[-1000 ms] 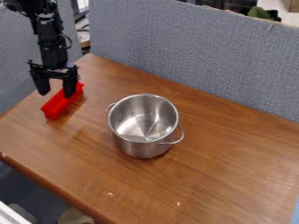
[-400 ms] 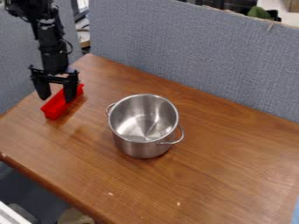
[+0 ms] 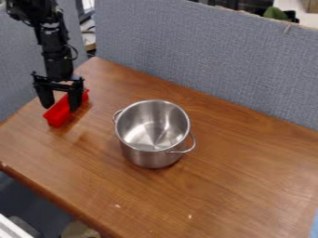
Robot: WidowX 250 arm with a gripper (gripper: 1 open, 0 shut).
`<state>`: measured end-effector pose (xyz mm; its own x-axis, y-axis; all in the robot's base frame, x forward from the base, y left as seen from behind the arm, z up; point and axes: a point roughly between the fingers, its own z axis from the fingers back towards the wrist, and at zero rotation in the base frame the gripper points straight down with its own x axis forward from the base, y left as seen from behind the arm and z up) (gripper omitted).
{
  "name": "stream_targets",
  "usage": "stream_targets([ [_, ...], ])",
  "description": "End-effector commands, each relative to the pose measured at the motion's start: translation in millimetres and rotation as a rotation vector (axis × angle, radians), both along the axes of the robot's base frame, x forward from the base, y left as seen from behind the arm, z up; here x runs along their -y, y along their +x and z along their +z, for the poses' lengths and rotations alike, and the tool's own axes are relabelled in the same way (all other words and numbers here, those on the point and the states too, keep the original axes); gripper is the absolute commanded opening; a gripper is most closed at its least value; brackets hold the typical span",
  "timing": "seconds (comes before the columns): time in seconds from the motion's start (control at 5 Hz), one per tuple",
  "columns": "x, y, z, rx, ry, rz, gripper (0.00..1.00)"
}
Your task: Put the red object in the metal pot
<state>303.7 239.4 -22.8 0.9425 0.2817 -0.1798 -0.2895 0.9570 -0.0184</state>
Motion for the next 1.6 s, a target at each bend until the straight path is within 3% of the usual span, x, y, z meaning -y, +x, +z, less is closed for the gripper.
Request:
stream_targets([
  [0.0,-7,0.1,9.9,0.022,0.020,0.011,1.00],
  [0.4,-7,0.5,5.9,0.018,0.011,0.014,1.00],
  [0.6,-8,1.4,3.3,0.019,-0.006,0.016,0.00],
  [0.8,-8,1.4,1.8,0.018,-0.004,0.021,0.00],
  [1.0,-9,0.5,2.9,0.013,-0.004,0.024,1.00],
  [1.2,-9,0.3,2.7,0.011,-0.005,0.030,1.00],
  [1.4,-10,1.2,-0.8,0.014,-0.013,0.034,0.00],
])
